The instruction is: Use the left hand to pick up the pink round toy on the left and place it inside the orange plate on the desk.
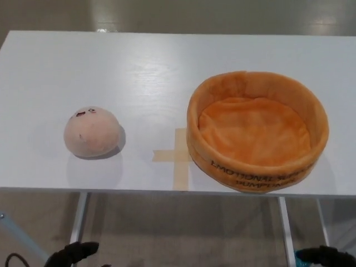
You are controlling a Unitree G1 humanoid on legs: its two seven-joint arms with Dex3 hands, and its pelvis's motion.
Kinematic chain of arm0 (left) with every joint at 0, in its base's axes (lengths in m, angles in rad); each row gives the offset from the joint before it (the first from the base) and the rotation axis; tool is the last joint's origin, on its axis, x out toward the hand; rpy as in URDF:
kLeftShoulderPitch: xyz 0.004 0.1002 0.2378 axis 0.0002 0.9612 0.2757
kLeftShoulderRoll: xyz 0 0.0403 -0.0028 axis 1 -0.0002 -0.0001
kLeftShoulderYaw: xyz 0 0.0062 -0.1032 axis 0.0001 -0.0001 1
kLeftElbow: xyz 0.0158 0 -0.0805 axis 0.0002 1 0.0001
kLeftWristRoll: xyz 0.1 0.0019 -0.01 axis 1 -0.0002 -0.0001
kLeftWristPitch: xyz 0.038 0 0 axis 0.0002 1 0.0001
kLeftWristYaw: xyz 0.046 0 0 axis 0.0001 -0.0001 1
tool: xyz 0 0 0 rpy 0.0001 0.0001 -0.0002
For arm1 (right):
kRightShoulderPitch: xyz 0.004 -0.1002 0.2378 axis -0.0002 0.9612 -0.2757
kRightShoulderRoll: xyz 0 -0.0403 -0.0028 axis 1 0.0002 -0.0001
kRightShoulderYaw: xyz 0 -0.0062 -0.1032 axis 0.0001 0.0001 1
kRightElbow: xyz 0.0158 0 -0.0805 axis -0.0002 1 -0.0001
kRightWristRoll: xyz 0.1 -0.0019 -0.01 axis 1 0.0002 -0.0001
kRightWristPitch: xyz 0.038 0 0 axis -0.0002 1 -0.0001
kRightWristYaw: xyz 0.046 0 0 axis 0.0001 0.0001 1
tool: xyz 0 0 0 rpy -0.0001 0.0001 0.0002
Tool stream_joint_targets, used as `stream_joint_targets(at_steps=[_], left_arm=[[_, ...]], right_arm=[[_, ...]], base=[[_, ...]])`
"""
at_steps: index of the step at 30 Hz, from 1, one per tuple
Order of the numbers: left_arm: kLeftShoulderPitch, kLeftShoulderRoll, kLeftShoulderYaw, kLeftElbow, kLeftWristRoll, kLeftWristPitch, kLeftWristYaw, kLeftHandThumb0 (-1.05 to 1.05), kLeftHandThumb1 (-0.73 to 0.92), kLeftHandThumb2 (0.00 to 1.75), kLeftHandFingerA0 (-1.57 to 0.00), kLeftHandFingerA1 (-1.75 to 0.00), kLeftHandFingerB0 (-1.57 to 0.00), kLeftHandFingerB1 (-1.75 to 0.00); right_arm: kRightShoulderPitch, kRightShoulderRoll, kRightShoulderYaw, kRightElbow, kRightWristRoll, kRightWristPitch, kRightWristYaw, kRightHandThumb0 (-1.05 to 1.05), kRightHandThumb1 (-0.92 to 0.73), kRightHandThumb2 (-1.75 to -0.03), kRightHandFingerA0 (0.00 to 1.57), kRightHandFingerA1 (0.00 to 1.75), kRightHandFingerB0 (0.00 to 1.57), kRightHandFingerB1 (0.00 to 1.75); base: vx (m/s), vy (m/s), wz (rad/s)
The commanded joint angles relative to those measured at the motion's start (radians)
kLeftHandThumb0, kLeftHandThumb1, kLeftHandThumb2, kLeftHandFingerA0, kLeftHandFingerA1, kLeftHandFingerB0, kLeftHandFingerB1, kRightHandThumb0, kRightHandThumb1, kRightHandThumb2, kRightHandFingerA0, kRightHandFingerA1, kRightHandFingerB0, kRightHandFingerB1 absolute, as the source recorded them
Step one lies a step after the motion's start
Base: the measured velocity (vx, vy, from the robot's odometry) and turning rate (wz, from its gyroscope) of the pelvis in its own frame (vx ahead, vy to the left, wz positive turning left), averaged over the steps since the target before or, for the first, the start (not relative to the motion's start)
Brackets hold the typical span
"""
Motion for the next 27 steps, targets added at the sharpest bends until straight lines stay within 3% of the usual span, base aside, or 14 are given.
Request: stream_joint_targets(at_steps=[1, 9, 10, 11, 13, 14, 16, 21, 25, 26, 27], left_arm=[[-0.009, 0.017, -0.017, 0.049, 0.035, -0.107, 0.002, -0.27, 0.63, 0.59, -0.48, -0.45, -0.38, -0.34], [-0.004, 0.017, -0.035, 0.078, 0.050, -0.155, 0.015, -0.27, 0.63, 0.58, -0.45, -0.45, -0.36, -0.34], [0.004, 0.022, -0.043, 0.076, 0.056, -0.163, 0.009, -0.35, 0.55, 0.72, -0.36, -0.49, -0.31, -0.42], [0.008, 0.027, -0.050, 0.073, 0.059, -0.167, 0.004, -0.27, 0.64, 0.59, -0.38, -0.42, -0.32, -0.32], [0.012, 0.037, -0.053, 0.056, 0.055, -0.165, -0.023, -0.26, 0.64, 0.60, -0.36, -0.41, -0.29, -0.32], [0.025, 0.060, -0.060, 0.028, 0.051, -0.173, -0.082, -0.37, 0.58, 0.69, -0.19, -0.41, -0.15, -0.33], [0.053, 0.105, -0.079, -0.035, 0.046, -0.188, -0.180, -0.35, 0.64, 0.59, -0.23, -0.36, -0.13, -0.26], [0.197, 0.236, -0.110, -0.374, -0.002, -0.197, -0.369, -0.33, 0.62, 0.61, -0.26, -0.38, -0.10, -0.22], [0.270, 0.294, -0.106, -0.549, -0.044, -0.190, -0.428, -0.32, 0.62, 0.59, -0.28, -0.38, -0.11, -0.25], [0.317, 0.345, -0.101, -0.680, -0.114, -0.175, -0.515, -0.40, 0.51, 0.68, -0.25, -0.42, -0.13, -0.34], [0.344, 0.384, -0.102, -0.771, -0.165, -0.159, -0.584, -0.39, 0.52, 0.68, -0.27, -0.42, -0.17, -0.35]], right_arm=[[-0.006, -0.016, 0.008, 0.059, -0.017, -0.150, -0.051, -0.12, -0.64, -0.58, 0.59, 0.53, 0.64, 0.48], [-0.006, -0.018, 0.013, 0.097, -0.012, -0.189, -0.061, -0.12, -0.64, -0.58, 0.59, 0.54, 0.65, 0.49], [-0.001, -0.017, 0.015, 0.100, -0.012, -0.181, -0.056, -0.14, -0.65, -0.59, 0.58, 0.52, 0.64, 0.48], [0.001, -0.018, 0.020, 0.102, -0.016, -0.180, -0.060, -0.14, -0.64, -0.59, 0.58, 0.52, 0.64, 0.47], [0.003, -0.022, 0.027, 0.102, -0.023, -0.187, -0.068, -0.13, -0.64, -0.59, 0.57, 0.51, 0.64, 0.47], [0.006, -0.023, 0.028, 0.103, -0.022, -0.190, -0.069, -0.13, -0.64, -0.58, 0.62, 0.55, 0.63, 0.48], [0.009, -0.025, 0.031, 0.105, -0.020, -0.197, -0.072, -0.12, -0.64, -0.58, 0.61, 0.54, 0.64, 0.48], [0.000, -0.033, 0.030, 0.107, -0.014, -0.199, -0.069, -0.12, -0.64, -0.58, 0.60, 0.53, 0.64, 0.48], [-0.016, -0.034, 0.032, 0.108, -0.014, -0.184, -0.067, -0.13, -0.64, -0.58, 0.59, 0.52, 0.64, 0.48], [-0.016, -0.032, 0.031, 0.105, -0.013, -0.191, -0.067, -0.12, -0.64, -0.58, 0.59, 0.52, 0.64, 0.48], [-0.016, -0.031, 0.031, 0.106, -0.011, -0.194, -0.067, -0.13, -0.64, -0.58, 0.59, 0.51, 0.64, 0.48]], base=[[0.00, 0.000, 0.00], [0.00, 0.000, 0.00], [0.00, 0.000, 0.00], [0.00, 0.000, 0.00], [0.00, 0.000, 0.00], [0.00, 0.000, 0.00], [0.00, 0.000, 0.00], [0.00, 0.000, 0.00], [0.00, 0.000, 0.00], [0.00, 0.000, 0.00], [0.00, 0.000, 0.00]])
